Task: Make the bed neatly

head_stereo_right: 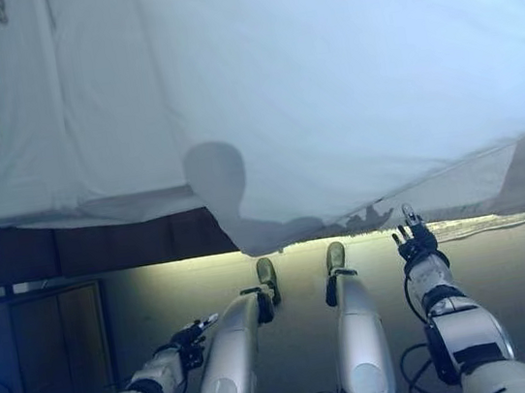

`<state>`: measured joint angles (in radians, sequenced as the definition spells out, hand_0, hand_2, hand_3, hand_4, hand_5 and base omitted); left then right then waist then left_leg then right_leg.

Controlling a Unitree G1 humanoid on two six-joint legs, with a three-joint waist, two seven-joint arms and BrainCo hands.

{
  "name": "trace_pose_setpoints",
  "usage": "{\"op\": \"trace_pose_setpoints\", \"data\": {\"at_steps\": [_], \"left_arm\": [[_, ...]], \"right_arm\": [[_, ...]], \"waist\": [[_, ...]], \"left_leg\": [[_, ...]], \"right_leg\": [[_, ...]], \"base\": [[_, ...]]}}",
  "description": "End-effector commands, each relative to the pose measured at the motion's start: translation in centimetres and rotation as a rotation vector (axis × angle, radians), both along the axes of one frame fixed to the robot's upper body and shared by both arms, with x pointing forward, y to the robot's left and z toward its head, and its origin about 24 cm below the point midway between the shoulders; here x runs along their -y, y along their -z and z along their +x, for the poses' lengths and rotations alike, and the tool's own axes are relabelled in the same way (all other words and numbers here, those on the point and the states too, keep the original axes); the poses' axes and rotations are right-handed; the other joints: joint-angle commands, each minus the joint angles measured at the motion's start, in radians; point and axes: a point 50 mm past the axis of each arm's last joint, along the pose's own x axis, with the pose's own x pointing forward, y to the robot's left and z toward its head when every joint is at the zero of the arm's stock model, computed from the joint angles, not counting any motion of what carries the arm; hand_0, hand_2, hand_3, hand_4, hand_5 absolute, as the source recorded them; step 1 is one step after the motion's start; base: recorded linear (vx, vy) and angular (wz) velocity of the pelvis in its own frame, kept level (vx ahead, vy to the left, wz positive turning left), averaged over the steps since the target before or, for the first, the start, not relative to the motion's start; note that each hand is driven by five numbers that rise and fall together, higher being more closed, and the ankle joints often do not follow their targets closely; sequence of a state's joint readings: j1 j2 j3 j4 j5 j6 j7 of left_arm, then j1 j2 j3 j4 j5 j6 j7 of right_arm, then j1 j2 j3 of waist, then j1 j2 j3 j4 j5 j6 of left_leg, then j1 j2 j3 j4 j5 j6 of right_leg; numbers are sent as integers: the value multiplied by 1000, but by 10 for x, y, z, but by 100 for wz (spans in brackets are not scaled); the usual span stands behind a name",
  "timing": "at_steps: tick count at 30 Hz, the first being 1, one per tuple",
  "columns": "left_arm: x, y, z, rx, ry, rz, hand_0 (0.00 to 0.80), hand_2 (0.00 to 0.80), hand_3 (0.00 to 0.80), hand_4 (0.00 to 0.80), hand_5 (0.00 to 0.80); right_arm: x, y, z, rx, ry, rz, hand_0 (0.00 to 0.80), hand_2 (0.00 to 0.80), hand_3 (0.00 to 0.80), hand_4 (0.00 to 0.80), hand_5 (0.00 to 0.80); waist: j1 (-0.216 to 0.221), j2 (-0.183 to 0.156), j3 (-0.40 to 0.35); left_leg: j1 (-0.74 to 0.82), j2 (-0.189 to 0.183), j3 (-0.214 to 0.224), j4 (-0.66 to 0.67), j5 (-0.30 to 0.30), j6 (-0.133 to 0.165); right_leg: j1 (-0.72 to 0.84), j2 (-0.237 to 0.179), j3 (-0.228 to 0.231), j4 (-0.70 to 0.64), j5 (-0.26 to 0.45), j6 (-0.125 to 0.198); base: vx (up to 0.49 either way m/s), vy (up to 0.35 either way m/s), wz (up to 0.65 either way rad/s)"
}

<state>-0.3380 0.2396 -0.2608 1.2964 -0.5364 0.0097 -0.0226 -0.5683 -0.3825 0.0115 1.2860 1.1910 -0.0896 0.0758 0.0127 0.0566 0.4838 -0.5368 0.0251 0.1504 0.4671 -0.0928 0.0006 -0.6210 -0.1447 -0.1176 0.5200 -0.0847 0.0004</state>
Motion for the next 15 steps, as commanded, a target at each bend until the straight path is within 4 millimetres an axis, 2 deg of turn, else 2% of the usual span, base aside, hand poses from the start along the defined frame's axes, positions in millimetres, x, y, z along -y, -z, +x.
{"op": "trace_pose_setpoints", "data": {"at_steps": [1, 3, 8, 11, 15], "left_arm": [[-7, 2, -6, -5, -21, 9, 0, 0, 0, 0, 0], [-7, -1, -2, 10, -27, 10, 0, 0, 0, 0, 0], [-10, -5, 3, 41, -55, 1, 0, 0, 0, 0, 0], [-11, -5, 1, 46, -70, -11, 0, 0, 0, 0, 0], [-16, -2, -7, 38, -103, -21, 0, 0, 0, 0, 0]], "right_arm": [[11, -4, -2, 18, 40, 10, 0, 0, 0, 0, 0], [13, -5, -2, 36, 48, 7, 0, 0, 0, 0, 0], [28, -22, 3, 145, 62, -39, 0, 0, 0, 0, 0], [41, -41, 10, 206, 58, -82, 0, 0, 0, 0, 0], [63, -80, 24, 281, 53, -153, 0, 0, 0, 0, 0]], "waist": [[-9, -2, -3], [-14, 1, 6], [-25, 11, 23], [-22, 18, 28], [-14, 34, 32]], "left_leg": [[-60, -23, -35, 70, -2, -11], [-70, -22, -32, 83, -7, -10], [-95, -19, -27, 110, -21, -7], [-118, -17, -26, 130, -29, -3], [-159, -15, -30, 150, -32, 0]], "right_leg": [[9, -41, -30, -57, 92, 54], [-1, -41, -27, -45, 89, 53], [-30, -37, -16, -15, 80, 51], [-57, -38, -12, 5, 77, 49], [-111, -35, -5, 40, 72, 41]], "base": [[0, 0, 0], [0, 0, 0], [2, -8, 0], [17, -53, -2], [9, -50, 0]]}}
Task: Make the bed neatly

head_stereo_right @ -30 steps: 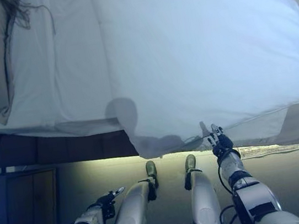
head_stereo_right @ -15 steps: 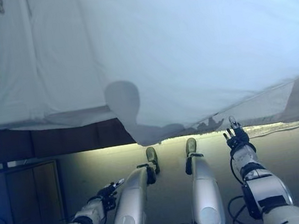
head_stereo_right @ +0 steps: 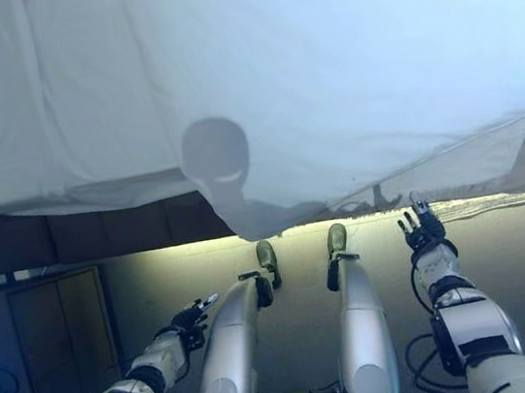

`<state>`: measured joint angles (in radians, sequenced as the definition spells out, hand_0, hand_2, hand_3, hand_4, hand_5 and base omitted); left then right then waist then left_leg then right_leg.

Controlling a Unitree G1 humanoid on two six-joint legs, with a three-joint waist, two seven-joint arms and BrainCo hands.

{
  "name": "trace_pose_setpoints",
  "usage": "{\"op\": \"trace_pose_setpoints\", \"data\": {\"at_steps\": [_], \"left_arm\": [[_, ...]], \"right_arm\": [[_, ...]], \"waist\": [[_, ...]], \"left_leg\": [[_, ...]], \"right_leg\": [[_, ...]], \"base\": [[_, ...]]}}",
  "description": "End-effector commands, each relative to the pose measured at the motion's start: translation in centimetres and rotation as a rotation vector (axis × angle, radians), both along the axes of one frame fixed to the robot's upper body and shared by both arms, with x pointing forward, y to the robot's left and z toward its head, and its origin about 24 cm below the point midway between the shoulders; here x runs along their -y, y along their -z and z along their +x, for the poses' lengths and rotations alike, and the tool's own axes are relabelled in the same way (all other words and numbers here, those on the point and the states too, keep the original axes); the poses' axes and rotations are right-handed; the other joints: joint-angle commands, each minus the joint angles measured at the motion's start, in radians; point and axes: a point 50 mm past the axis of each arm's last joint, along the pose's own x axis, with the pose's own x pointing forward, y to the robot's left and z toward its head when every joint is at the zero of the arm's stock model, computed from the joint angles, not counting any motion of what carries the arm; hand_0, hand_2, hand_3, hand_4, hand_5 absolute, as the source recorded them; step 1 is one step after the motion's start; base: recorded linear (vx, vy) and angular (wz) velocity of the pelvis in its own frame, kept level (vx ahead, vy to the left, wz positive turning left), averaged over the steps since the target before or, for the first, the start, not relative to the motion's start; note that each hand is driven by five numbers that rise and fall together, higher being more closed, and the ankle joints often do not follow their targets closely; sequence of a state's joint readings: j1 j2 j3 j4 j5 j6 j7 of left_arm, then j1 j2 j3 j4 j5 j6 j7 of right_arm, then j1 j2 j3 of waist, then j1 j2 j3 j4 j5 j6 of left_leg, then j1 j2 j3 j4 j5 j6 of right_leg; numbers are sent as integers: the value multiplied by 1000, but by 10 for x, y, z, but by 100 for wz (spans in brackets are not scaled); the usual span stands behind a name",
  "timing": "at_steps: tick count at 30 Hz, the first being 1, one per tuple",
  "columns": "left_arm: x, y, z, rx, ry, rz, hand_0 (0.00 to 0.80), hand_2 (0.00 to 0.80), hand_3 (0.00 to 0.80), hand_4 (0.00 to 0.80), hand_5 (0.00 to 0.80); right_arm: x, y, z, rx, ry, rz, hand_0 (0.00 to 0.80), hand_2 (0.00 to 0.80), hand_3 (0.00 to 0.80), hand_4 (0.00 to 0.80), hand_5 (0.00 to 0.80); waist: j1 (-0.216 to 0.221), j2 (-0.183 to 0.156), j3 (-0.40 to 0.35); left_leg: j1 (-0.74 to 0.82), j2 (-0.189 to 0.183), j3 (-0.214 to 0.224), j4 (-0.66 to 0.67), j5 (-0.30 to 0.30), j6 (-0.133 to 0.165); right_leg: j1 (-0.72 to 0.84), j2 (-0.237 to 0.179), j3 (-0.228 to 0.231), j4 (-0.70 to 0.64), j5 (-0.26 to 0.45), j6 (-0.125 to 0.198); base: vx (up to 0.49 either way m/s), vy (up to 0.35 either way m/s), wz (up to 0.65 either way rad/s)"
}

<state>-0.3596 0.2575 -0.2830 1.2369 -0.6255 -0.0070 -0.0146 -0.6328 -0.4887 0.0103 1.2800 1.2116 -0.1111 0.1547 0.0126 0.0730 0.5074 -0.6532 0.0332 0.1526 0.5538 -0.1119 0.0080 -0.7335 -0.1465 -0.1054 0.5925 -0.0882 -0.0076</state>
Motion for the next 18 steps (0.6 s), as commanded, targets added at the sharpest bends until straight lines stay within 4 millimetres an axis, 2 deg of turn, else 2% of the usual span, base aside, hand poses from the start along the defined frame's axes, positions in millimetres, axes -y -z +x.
{"op": "trace_pose_setpoints", "data": {"at_steps": [1, 9, 10, 15, 16, 17, 18], "left_arm": [[-16, 12, -28, -60, -69, 8, 0, 0, 0, 0, 0], [-17, 12, -30, -46, -82, 7, 0, 0, 0, 0, 0], [-16, 12, -30, -45, -80, 4, 0, 0, 0, 0, 0], [-15, 14, -36, -45, -80, -8, 0, 0, 0, 0, 0], [-15, 16, -39, -45, -79, -12, 0, 0, 0, 0, 0], [-15, 17, -41, -46, -79, -14, 0, 0, 0, 0, 0], [-15, 17, -42, -45, -80, -15, 0, 0, 0, 0, 0]], "right_arm": [[34, -47, 10, 136, 45, -84, 0, 0, 0, 0, 0], [41, -108, 34, 245, 12, -176, 0, 0, 0, 0, 0], [41, -115, 37, 258, 11, -185, 0, 0, 0, 0, 0], [41, -153, 48, 343, -6, -231, 0, 0, 0, 0, 0], [40, -159, 49, 358, -11, -242, 0, 0, 0, 0, 0], [38, -165, 51, 374, -17, -254, 0, 0, 0, 0, 0], [37, -168, 52, 382, -22, -262, 0, 0, 0, 0, 0]], "waist": [[-12, 21, 10], [4, 47, 13], [7, 53, 12], [11, 71, 12], [10, 72, 13], [13, 76, 12], [13, 78, 12]], "left_leg": [[-52, -23, -35, 65, -13, -6], [-144, -28, -53, 111, -18, -1], [-142, -28, -64, 127, -53, -7], [-179, -36, -72, 133, -42, -8], [-195, -36, -64, 126, -11, -2], [-186, -37, -73, 139, -44, -9], [-188, -38, -74, 140, -44, -9]], "right_leg": [[-10, -31, -16, -26, 72, 46], [-111, -24, -5, 42, 54, 30], [-114, -19, 7, 66, 20, 38], [-156, -14, 17, 88, 17, 31], [-170, -19, 9, 77, 47, 20], [-165, -12, 19, 96, 13, 29], [-167, -12, 20, 98, 12, 29]], "base": [[-8, -40, 0], [0, -35, 2], [79, -22, 7], [-7, 12, 10], [-9, 33, 12], [-2, 30, 7], [86, 36, 2]]}}
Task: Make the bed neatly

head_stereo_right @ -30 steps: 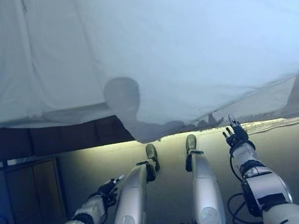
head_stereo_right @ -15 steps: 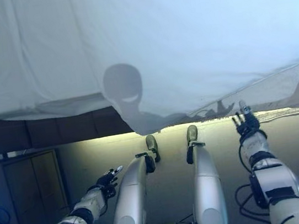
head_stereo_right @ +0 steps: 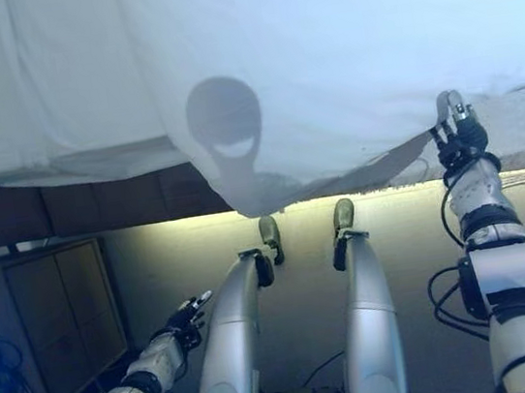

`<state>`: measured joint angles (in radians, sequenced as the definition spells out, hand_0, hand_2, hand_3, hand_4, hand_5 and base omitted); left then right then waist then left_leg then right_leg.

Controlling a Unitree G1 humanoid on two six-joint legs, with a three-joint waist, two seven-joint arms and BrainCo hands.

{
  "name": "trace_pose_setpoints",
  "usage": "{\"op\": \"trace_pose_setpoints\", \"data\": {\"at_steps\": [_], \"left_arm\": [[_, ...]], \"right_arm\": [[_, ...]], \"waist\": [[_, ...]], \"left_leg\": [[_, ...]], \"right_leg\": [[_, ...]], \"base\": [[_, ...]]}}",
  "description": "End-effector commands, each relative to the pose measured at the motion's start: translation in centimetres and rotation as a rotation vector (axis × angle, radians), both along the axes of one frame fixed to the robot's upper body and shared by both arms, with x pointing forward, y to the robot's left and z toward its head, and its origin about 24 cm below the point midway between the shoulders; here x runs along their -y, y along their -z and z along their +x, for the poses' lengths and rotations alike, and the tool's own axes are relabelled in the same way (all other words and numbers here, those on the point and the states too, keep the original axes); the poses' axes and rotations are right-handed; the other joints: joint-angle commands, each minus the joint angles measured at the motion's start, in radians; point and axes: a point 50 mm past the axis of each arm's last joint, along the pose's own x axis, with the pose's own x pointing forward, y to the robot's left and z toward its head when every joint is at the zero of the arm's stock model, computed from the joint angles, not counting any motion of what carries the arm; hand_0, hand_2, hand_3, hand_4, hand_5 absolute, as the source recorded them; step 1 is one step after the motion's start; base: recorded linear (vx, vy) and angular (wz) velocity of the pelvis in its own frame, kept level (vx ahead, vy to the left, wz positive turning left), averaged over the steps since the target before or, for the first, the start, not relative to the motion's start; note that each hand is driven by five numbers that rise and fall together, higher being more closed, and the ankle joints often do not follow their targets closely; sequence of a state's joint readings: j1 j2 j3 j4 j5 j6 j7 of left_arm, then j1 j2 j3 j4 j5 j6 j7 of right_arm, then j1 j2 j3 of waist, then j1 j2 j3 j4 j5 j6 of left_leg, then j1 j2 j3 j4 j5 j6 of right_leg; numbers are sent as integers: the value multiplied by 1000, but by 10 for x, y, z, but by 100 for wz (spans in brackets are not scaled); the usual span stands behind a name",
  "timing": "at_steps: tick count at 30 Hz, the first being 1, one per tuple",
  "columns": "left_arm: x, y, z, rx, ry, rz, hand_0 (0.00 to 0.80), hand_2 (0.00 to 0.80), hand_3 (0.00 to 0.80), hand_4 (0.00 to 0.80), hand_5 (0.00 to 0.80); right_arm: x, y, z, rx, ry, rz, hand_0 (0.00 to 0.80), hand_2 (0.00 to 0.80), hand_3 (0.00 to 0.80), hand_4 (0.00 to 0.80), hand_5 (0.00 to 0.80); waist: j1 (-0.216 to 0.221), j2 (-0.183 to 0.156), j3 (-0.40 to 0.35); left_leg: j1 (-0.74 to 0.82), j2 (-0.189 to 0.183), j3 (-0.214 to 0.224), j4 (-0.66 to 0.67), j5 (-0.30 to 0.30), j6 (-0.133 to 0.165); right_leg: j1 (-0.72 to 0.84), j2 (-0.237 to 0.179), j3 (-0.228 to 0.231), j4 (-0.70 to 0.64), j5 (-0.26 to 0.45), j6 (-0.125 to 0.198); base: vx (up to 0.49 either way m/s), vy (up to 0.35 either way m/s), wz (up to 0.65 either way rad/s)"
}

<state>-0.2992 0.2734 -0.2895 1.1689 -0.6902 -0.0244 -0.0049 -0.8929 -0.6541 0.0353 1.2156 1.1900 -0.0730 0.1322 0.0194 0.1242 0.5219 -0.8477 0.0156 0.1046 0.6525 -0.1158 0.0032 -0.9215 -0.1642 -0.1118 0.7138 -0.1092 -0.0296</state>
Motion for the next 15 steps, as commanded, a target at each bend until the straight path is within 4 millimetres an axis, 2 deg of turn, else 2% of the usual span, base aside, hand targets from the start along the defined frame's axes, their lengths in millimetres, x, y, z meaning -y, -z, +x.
{"op": "trace_pose_setpoints", "data": {"at_steps": [1, 5, 9, 10, 11, 12, 13, 14, 15], "left_arm": [[-11, 15, -34, -68, -30, 13, 0, 0, 0, 0, 0], [-13, 16, -38, -64, -22, 10, 0, 0, 0, 0, 0], [-13, 17, -40, -65, -12, 9, 0, 0, 0, 0, 0], [-13, 17, -40, -66, -6, 10, 0, 0, 0, 0, 0], [-13, 17, -40, -67, -4, 10, 0, 0, 0, 0, 0], [-13, 17, -40, -65, 0, 9, 0, 0, 0, 0, 0], [-13, 17, -41, -64, 1, 8, 0, 0, 0, 0, 0], [-13, 17, -41, -59, 6, 7, 0, 0, 0, 0, 0], [-13, 17, -41, -58, 7, 7, 0, 0, 0, 0, 0]], "right_arm": [[12, -51, 2, 122, -1, -129, 0, 0, 0, 0, 0], [10, -70, 5, 164, -22, -166, 0, 0, 0, 0, 0], [9, -76, 5, 181, -34, -191, 0, 0, 0, 0, 0], [7, -77, 6, 179, -35, -200, 135, 135, 135, 135, 135], [7, -76, 6, 175, -36, -202, 135, 135, 135, 135, 135], [6, -74, 6, 169, -44, -217, 800, 800, 800, 800, 800], [6, -71, 5, 168, -51, -222, 800, 800, 800, 800, 800], [6, -66, 5, 159, -63, -221, 800, 800, 800, 800, 800], [6, -63, 4, 149, -67, -220, 800, 800, 800, 800, 800]], "waist": [[8, 28, -2], [7, 32, -2], [6, 29, -2], [6, 26, -2], [6, 25, -2], [4, 21, -2], [4, 20, -2], [1, 15, -2], [1, 15, -2]], "left_leg": [[5, -20, -25, 43, -39, -5], [9, -19, -23, 48, -38, -6], [29, -19, -22, 44, -39, -7], [41, -20, -22, 38, -35, -8], [46, -20, -22, 36, -34, -8], [67, -19, -21, 27, -32, -10], [77, -19, -21, 22, -30, -10], [83, -21, -14, -1, 8, -3], [91, -21, -15, -4, 7, -3]], "right_leg": [[20, 6, 27, -22, 33, 50], [21, 6, 31, -10, 29, 47], [39, 9, 30, -14, 28, 46], [52, 9, 28, -21, 32, 46], [57, 10, 27, -24, 32, 46], [77, 13, 25, -32, 34, 47], [87, 14, 24, -38, 35, 47], [96, 12, 16, -66, 71, 39], [104, 12, 15, -68, 69, 39]], "base": [[-5, 47, -1], [-5, 51, -1], [-2, 18, 0], [0, 0, 0], [0, 0, 0], [0, 0, 0], [-46, 22, -2], [-43, 12, -4], [-37, 8, -4]]}}
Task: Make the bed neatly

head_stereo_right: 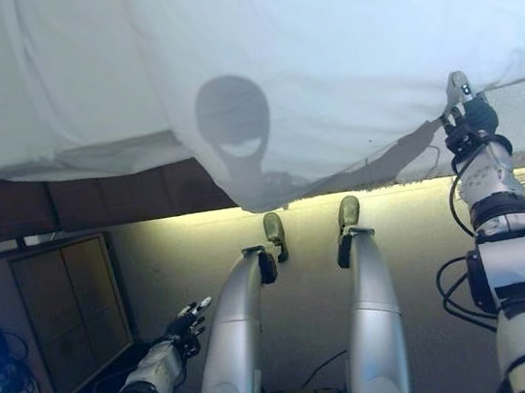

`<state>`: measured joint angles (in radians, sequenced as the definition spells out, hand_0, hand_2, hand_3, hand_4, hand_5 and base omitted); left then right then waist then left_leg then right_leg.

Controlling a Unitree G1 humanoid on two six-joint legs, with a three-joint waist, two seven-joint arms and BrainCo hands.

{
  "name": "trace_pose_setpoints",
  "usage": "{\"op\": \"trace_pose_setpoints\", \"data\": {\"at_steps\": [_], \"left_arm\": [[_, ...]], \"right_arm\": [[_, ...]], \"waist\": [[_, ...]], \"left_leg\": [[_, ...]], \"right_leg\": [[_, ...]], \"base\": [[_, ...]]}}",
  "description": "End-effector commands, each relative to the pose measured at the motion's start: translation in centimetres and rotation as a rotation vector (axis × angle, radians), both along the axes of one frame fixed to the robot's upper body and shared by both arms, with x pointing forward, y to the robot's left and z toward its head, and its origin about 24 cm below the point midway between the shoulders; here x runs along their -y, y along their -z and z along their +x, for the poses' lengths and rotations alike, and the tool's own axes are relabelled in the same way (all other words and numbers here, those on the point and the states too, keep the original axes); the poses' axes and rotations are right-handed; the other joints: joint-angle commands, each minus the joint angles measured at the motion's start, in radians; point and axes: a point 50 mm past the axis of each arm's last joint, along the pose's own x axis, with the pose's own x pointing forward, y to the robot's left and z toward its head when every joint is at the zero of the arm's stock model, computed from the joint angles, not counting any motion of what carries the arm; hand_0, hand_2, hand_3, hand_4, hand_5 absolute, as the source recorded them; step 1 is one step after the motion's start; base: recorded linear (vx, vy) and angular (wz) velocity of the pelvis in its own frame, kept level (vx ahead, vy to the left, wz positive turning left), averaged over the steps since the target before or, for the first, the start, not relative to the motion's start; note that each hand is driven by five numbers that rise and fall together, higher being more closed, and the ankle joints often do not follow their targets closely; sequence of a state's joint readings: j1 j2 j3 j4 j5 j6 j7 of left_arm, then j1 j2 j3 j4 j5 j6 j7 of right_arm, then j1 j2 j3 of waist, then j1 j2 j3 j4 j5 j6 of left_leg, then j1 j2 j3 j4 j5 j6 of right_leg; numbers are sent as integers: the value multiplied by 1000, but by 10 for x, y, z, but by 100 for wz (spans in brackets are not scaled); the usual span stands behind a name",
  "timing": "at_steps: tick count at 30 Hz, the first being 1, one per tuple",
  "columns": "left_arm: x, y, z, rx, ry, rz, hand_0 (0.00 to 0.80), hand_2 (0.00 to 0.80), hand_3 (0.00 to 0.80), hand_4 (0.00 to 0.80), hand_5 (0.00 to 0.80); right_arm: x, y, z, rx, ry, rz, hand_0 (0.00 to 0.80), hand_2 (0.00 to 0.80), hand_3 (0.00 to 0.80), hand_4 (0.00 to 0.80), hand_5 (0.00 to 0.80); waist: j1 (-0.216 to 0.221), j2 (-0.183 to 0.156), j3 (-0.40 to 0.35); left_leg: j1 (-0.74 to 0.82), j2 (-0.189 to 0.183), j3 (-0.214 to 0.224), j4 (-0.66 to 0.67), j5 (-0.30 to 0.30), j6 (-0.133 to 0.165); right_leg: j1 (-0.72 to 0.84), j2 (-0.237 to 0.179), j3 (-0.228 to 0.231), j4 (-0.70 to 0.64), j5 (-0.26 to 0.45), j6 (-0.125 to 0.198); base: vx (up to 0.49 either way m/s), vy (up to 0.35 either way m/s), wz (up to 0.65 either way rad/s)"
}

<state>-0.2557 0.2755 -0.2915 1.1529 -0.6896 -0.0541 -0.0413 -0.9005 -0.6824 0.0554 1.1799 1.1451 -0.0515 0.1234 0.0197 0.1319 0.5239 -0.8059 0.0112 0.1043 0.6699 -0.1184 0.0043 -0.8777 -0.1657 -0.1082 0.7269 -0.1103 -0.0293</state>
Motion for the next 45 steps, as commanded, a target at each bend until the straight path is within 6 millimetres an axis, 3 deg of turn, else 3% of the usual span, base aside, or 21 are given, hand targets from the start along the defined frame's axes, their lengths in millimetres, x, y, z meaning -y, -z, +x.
{"op": "trace_pose_setpoints", "data": {"at_steps": [1, 7, 12, 17, 20, 22, 25, 32, 39, 45], "left_arm": [[-13, 12, -30, -64, -8, 28, 0, 0, 0, 0, 0], [-21, 11, -33, -66, -15, 43, 0, 0, 0, 0, 0], [-28, 11, -37, -75, -39, 58, 0, 0, 0, 0, 0], [-34, 3, -26, 7, -83, 33, 0, 0, 0, 0, 0], [-33, -12, -6, 130, -117, -20, 0, 0, 0, 0, 0], [-28, -33, 22, 261, -132, -72, 0, 0, 0, 0, 0], [-23, -58, 47, 384, -130, -106, 0, 0, 0, 0, 0], [6, -111, 97, 617, -158, -204, 0, 0, 0, 0, 0], [59, -100, 106, 434, -30, -389, 0, 0, 0, 0, 0], [91, -93, 106, 292, -8, -578, 0, 0, 0, 0, 0]], "right_arm": [[5, -45, 1, 138, -54, -139, 800, 800, 800, 800, 800], [12, -30, -5, 111, -57, -142, 800, 800, 800, 800, 800], [14, -30, -6, 110, -48, -150, 800, 800, 800, 800, 800], [9, -20, -6, 80, -75, -145, 800, 800, 800, 800, 800], [2, -7, -6, 57, -103, -125, 800, 800, 800, 800, 800], [-5, 10, -8, 36, -129, -102, 800, 800, 800, 800, 800], [-14, 24, -10, 24, -157, -74, 800, 800, 800, 800, 800], [-47, 50, -5, -21, -250, -16, 800, 800, 800, 800, 800], [-75, 55, 1, -26, -310, 33, 800, 800, 800, 800, 800], [-96, 45, 10, 11, -350, 45, 800, 800, 800, 800, 800]], "waist": [[0, 4, -4], [4, -10, -9], [6, -21, -18], [3, -37, -25], [1, -49, -33], [0, -60, -47], [0, -73, -63], [3, -120, -121], [-13, -167, -166], [-26, -205, -160]], "left_leg": [[63, -18, -14, -29, 15, -4], [133, -24, -23, -80, 37, -11], [171, -25, -25, -99, 36, -14], [196, -17, -27, -96, 34, -20], [228, -10, -29, -114, 43, -24], [260, -5, -30, -147, 58, -28], [305, -4, -32, -194, 76, -33], [442, 3, -33, -353, 126, -46], [539, 15, -24, -449, 152, -47], [548, 31, -11, -429, 133, -36]], "right_leg": [[76, 14, 11, -91, 74, 39], [158, 20, 6, -152, 87, 48], [205, 22, -3, -179, 82, 44], [240, 25, -6, -182, 75, 39], [275, 23, -4, -203, 78, 44], [310, 22, -6, -235, 89, 53], [359, 22, -10, -287, 105, 63], [499, 27, -20, -435, 145, 88], [599, 39, -14, -538, 190, 109], [622, 48, -7, -545, 202, 117]], "base": [[53, 3, -6], [41, -10, -3], [16, 3, 2], [32, -7, 0], [86, -25, 0], [103, -30, 2], [100, -44, 4], [97, -39, 1], [114, -47, -5], [55, -88, -2]]}}
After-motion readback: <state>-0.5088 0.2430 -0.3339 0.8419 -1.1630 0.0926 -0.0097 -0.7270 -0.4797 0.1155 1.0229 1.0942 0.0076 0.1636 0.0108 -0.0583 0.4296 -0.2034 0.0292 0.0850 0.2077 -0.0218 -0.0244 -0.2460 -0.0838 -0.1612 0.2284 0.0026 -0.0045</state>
